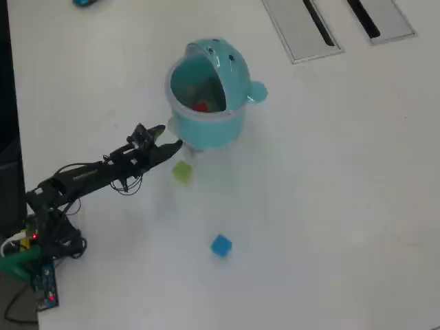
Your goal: Grasp RGB lego blocks and put them in the bin one by one.
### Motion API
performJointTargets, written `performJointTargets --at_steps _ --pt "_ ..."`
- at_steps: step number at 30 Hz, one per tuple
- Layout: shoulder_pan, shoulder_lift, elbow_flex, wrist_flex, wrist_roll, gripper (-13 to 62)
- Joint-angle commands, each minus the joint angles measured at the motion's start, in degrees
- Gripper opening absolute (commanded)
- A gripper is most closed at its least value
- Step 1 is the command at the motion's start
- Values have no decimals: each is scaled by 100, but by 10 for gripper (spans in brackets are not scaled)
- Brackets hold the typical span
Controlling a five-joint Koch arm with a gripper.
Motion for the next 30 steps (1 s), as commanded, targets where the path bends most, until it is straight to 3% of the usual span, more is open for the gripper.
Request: performJointTargets --at_steps 1,12,30 --pt "70 -18 -176 -413 -62 318" --pt "360 -729 -97 -589 -88 318" --pt "475 -976 598 -659 -527 331"
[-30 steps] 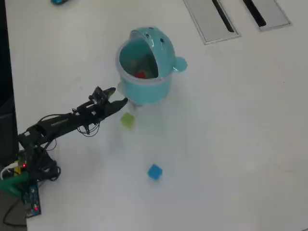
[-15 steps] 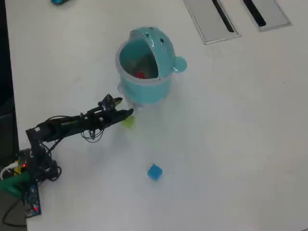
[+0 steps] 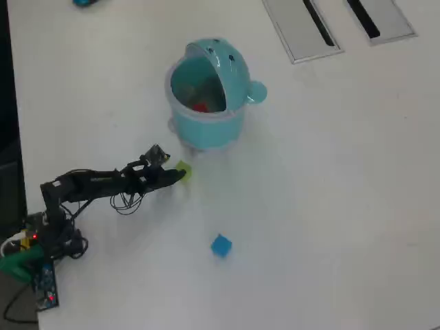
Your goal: Grasp RGB lego blocks and put them in the bin one by one.
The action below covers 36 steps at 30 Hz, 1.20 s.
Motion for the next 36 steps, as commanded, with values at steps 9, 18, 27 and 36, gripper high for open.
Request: performJointTargets --at_steps 9,18,27,36 --pt "88 -334 -439 -677 -299 332" --pt "220 -738 -738 -686 -316 332" --pt "272 -1116 -949 -993 -378 329" --pt "290 -1116 -835 -1011 -378 240"
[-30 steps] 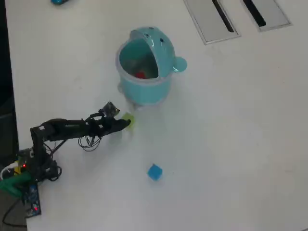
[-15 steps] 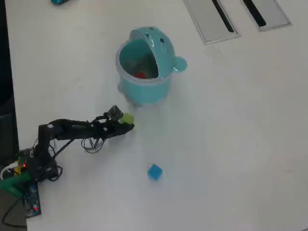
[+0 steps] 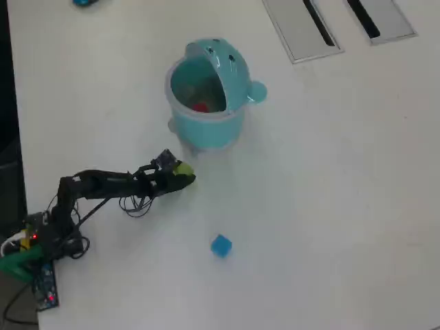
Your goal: Grasp RGB lego blocks and put them in the bin one by one.
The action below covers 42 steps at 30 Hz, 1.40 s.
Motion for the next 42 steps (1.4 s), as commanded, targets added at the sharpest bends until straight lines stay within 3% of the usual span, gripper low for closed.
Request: performJointTargets --at_steps 1,4,16,31,42 --pt "0 79 -220 -396 -132 222" --pt "0 105 -185 -536 -105 148" --pt "-167 633 -589 -870 255 148" --pt "-492 2320 -1582 -264 782 147" --pt "-896 2338 -2760 229 782 124"
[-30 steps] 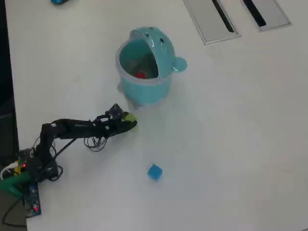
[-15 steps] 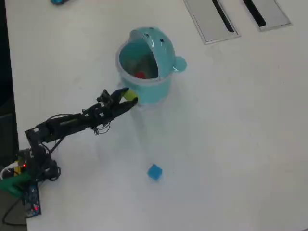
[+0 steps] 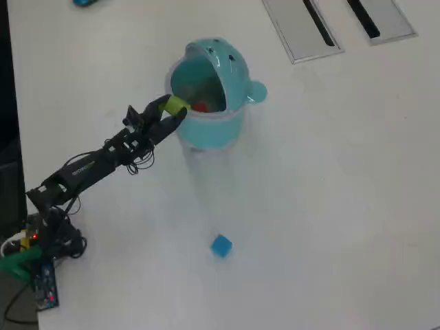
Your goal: Grasp RGB lego blocks and put them in the bin one by one.
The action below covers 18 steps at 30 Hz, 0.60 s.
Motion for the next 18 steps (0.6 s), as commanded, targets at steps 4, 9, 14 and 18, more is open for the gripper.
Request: performJointTargets --at_steps 4,9,14,18 --pt "-272 62 -879 -79 -9 124" --pt "-501 -334 -1406 -123 -44 124" --pt "-571 -896 -2021 -193 -44 125" --pt "-571 -1310 -2443 -193 -44 124"
